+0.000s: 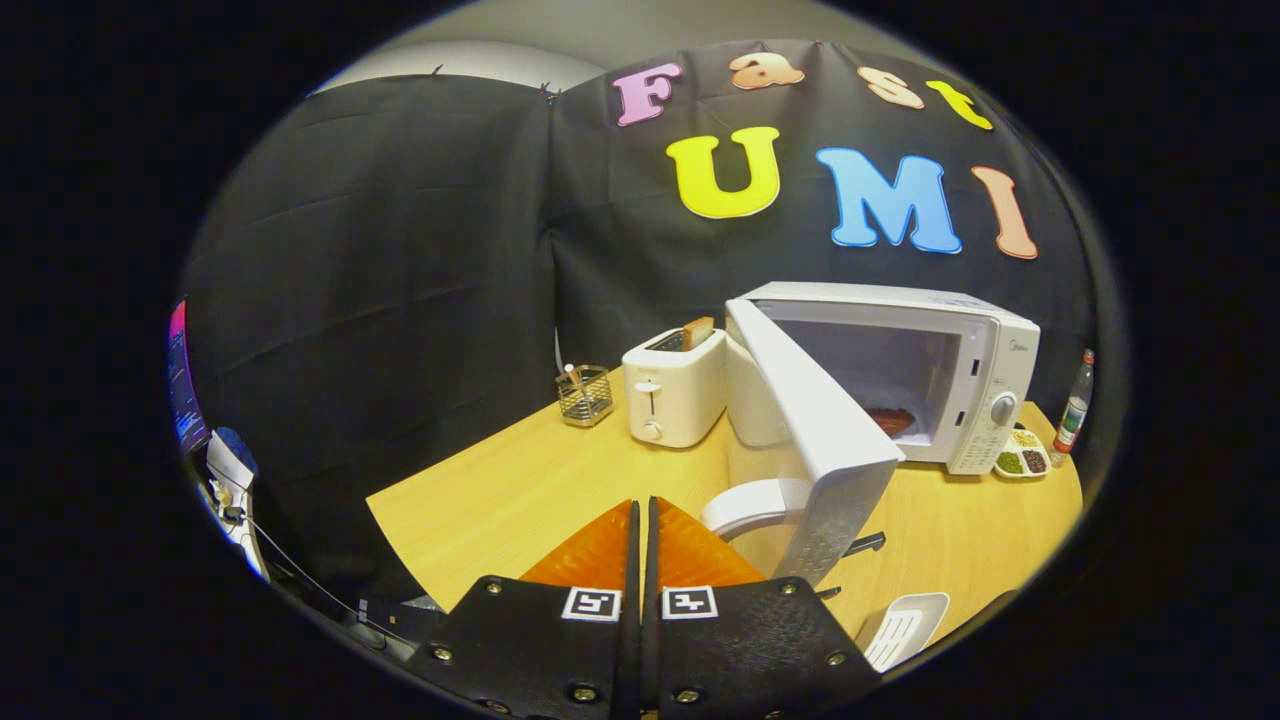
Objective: Open the microwave, put the food inside, and close the microwave door.
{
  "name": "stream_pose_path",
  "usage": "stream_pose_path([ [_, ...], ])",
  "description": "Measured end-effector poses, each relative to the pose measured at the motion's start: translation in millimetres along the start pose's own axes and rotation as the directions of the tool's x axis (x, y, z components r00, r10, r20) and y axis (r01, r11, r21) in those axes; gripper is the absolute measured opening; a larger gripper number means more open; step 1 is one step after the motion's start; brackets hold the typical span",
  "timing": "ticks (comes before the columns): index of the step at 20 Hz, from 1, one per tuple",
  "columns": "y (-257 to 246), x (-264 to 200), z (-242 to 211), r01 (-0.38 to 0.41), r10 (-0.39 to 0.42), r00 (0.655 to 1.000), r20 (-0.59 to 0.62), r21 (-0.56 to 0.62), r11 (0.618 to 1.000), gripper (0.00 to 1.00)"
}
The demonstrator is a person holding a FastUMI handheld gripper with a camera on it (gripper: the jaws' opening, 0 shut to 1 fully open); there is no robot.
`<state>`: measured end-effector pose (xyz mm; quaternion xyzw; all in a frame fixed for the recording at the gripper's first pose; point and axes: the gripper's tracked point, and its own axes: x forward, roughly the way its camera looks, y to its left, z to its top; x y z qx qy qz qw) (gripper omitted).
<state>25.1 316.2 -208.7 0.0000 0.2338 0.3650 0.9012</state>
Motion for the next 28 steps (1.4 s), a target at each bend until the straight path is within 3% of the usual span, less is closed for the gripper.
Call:
stream_pose_path([
  [13, -123, 6, 10, 0.151, -0.15, 0.989, -0.008, 0.079, 0.985, 0.01],
  [28, -240, 38, 36, 0.338, -0.342, 0.94, 0.004, 0.146, 0.93, 0.01],
])
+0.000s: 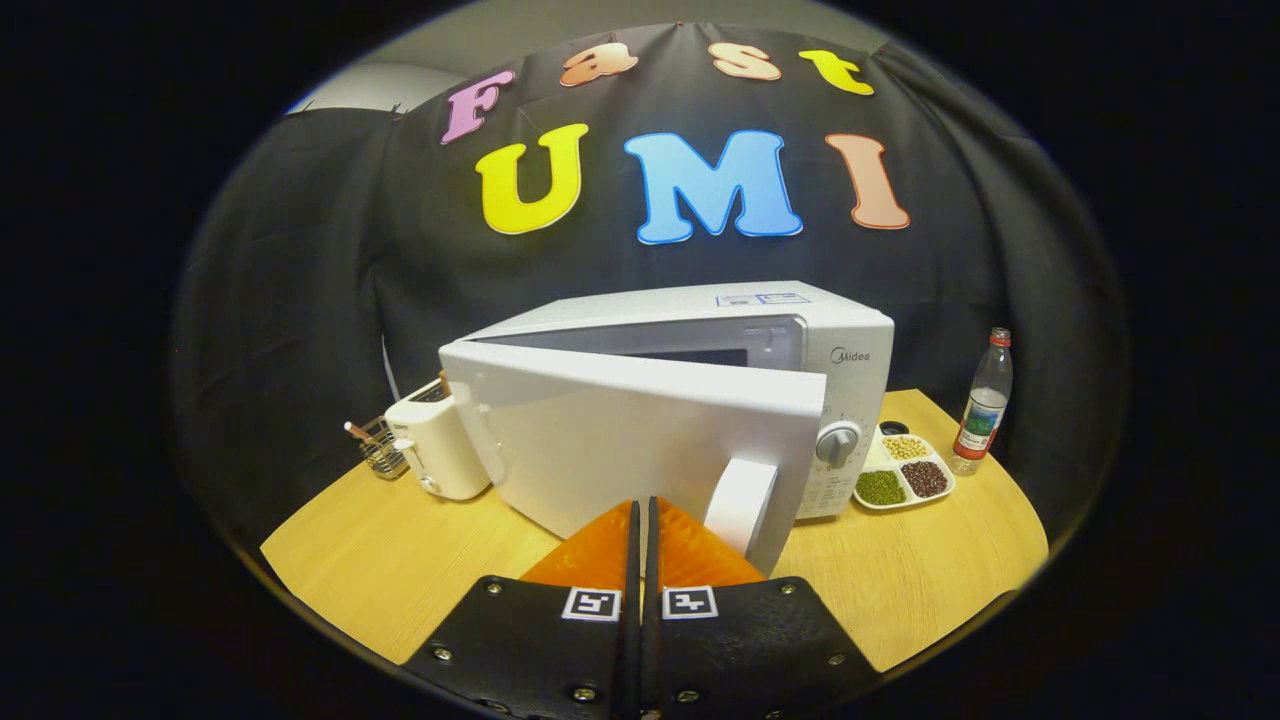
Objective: Open the microwave, put the food inside, and close the microwave door.
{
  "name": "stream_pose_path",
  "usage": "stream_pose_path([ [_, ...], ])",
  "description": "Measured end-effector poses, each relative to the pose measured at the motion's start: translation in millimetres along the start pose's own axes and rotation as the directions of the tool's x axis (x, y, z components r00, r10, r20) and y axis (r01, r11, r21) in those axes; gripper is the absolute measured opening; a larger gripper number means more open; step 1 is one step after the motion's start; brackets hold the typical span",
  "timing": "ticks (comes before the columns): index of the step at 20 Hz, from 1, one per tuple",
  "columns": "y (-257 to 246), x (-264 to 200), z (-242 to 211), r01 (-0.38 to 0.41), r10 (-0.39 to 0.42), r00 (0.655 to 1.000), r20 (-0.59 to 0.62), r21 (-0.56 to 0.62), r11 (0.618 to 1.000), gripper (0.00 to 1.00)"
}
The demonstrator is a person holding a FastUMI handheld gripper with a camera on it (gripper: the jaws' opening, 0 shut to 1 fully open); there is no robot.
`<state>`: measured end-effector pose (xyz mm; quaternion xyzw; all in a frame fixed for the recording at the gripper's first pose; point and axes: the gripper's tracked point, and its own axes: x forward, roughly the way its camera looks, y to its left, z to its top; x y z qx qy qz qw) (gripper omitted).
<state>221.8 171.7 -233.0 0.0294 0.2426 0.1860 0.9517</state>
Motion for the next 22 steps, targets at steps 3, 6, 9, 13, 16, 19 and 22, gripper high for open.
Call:
stream_pose_path([
  [3, -13, 18, 5, 0.033, -0.033, 0.999, -0.001, 0.009, 0.999, 0.01],
  [6, -24, 38, 5, 0.058, -0.058, 0.998, -0.007, 0.013, 0.998, 0.01],
  [9, -29, 58, 9, 0.069, -0.068, 0.998, -0.014, 0.026, 0.997, 0.01],
  [13, -42, 81, 20, 0.105, -0.105, 0.994, 0.0, 0.043, 0.994, 0.01],
  [16, -49, 88, 25, 0.12, -0.12, 0.993, -0.003, 0.094, 0.988, 0.01],
  [19, -51, 90, 28, 0.13, -0.132, 0.991, 0.012, 0.084, 0.988, 0.01],
  [22, -50, 90, 29, 0.141, -0.141, 0.99, -0.005, 0.114, 0.983, 0.01],
])
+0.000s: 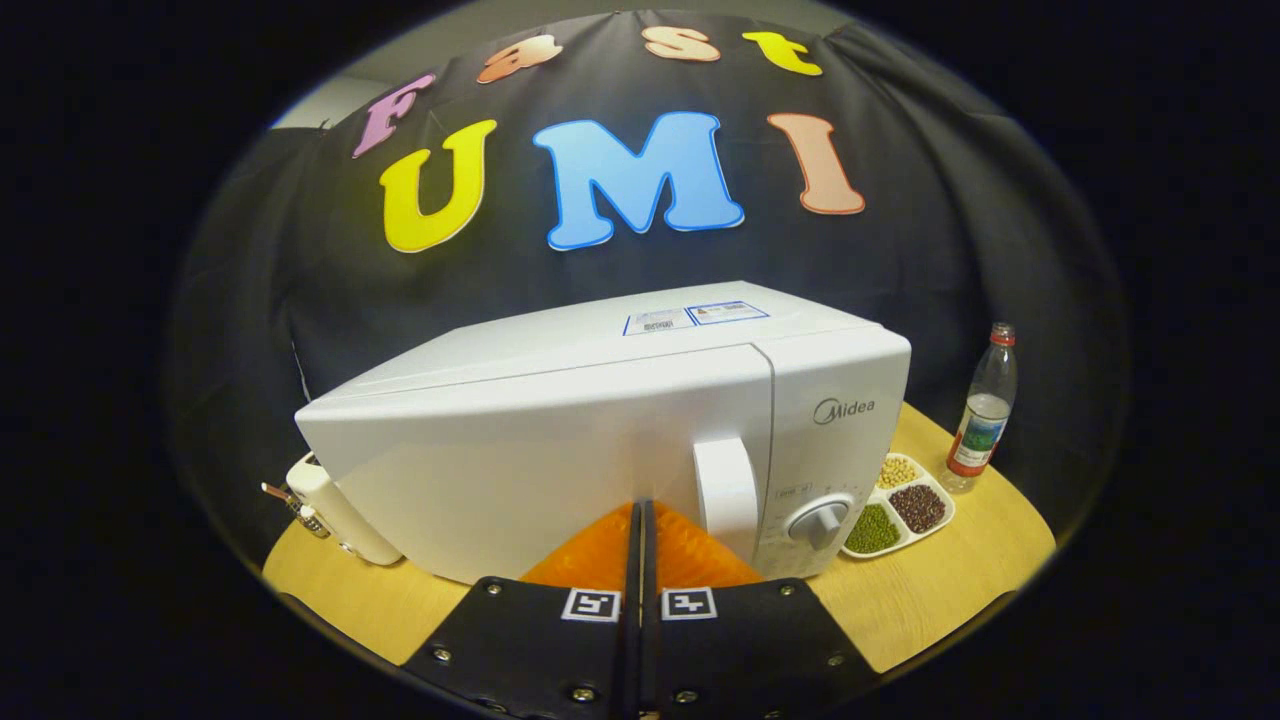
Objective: Open the microwave, put the food inside, and close the microwave door.
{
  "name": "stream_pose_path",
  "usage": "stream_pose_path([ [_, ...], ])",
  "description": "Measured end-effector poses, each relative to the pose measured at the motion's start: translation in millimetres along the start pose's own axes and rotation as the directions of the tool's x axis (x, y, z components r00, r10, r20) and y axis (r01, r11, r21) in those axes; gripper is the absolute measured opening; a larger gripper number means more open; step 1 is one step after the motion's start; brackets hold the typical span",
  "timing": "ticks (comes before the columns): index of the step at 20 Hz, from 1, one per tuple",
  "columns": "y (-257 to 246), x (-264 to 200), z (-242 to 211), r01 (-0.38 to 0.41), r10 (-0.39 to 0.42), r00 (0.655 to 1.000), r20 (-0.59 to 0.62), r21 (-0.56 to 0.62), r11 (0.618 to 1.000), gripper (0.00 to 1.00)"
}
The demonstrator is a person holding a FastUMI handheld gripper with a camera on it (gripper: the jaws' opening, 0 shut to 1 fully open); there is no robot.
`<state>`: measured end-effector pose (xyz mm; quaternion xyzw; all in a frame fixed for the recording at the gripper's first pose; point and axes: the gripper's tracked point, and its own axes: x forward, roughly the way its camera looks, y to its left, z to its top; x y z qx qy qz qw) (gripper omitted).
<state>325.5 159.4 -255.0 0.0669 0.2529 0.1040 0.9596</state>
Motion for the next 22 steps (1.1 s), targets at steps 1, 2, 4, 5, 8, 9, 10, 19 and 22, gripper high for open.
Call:
stream_pose_path([
  [1, -1, 1, 2, 0.004, -0.003, 1.0, 0.014, -0.02, 1.0, 0.01],
  [2, -2, -4, 2, 0.007, -0.007, 1.0, 0.008, -0.046, 0.999, 0.01],
  [4, 0, -23, 3, 0.006, -0.003, 0.999, 0.036, -0.083, 0.996, 0.02],
  [5, -1, -34, 4, 0.01, -0.006, 0.999, 0.048, -0.094, 0.996, 0.02],
  [8, 2, -68, 3, 0.017, -0.009, 0.997, 0.077, -0.099, 0.995, 0.02],
  [9, 4, -80, 3, 0.015, -0.006, 0.997, 0.083, -0.102, 0.995, 0.02],
  [10, 6, -91, 4, 0.015, -0.006, 0.996, 0.09, -0.108, 0.994, 0.02],
  [19, 21, -186, 17, 0.023, 0.0, 0.98, 0.197, -0.114, 0.993, 0.02],
  [22, 26, -216, 18, 0.037, -0.007, 0.972, 0.234, -0.125, 0.991, 0.04],
])
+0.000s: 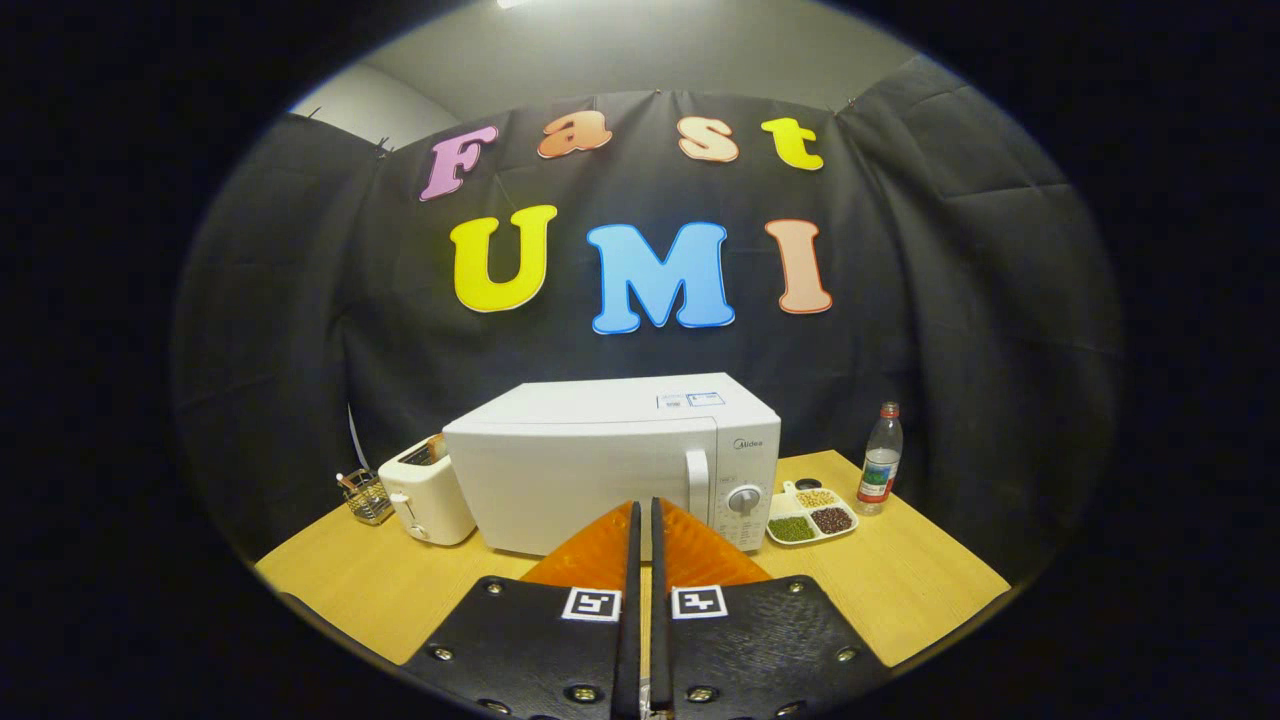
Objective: Open the microwave, put the food inside, and close the microwave door.
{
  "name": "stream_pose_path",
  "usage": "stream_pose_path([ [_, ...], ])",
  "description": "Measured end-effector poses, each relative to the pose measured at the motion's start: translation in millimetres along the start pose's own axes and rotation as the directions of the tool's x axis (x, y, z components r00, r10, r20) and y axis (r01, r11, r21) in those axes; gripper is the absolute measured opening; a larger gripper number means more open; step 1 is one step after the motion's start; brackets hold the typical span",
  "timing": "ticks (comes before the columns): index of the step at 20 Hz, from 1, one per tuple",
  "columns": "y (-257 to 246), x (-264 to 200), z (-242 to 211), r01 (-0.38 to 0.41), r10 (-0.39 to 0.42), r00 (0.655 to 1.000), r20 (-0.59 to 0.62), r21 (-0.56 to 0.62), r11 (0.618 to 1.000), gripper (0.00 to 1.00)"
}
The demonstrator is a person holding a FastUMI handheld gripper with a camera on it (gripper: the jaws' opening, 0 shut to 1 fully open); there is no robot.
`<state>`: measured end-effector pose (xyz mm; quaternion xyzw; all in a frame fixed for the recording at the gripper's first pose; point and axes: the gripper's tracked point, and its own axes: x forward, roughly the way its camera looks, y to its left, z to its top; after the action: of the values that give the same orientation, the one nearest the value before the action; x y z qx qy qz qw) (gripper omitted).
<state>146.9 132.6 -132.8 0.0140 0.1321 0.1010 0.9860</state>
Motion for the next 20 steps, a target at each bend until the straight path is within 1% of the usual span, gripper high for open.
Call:
stream_pose_path([
  [1, 0, -8, 2, 0.001, 0.0, 1.0, 0.011, -0.009, 1.0, 0.05],
  [3, 8, -26, 3, -0.02, 0.02, 0.999, 0.025, -0.01, 1.0, 0.19],
  [4, 10, -33, 3, -0.029, 0.029, 0.999, 0.034, -0.01, 1.0, 0.46],
  [6, 8, -46, 4, -0.015, 0.016, 0.998, 0.056, -0.021, 1.0, 0.99],
  [7, 9, -51, 5, -0.009, 0.011, 0.998, 0.063, -0.029, 1.0, 0.97],
  [11, 14, -70, 14, -0.012, 0.017, 0.995, 0.101, -0.044, 0.999, 0.97],
  [17, 11, -79, 35, 0.01, -0.006, 0.988, 0.153, -0.023, 1.0, 0.97],
  [20, 16, -83, 41, -0.001, 0.005, 0.984, 0.176, -0.023, 1.0, 0.97],
])
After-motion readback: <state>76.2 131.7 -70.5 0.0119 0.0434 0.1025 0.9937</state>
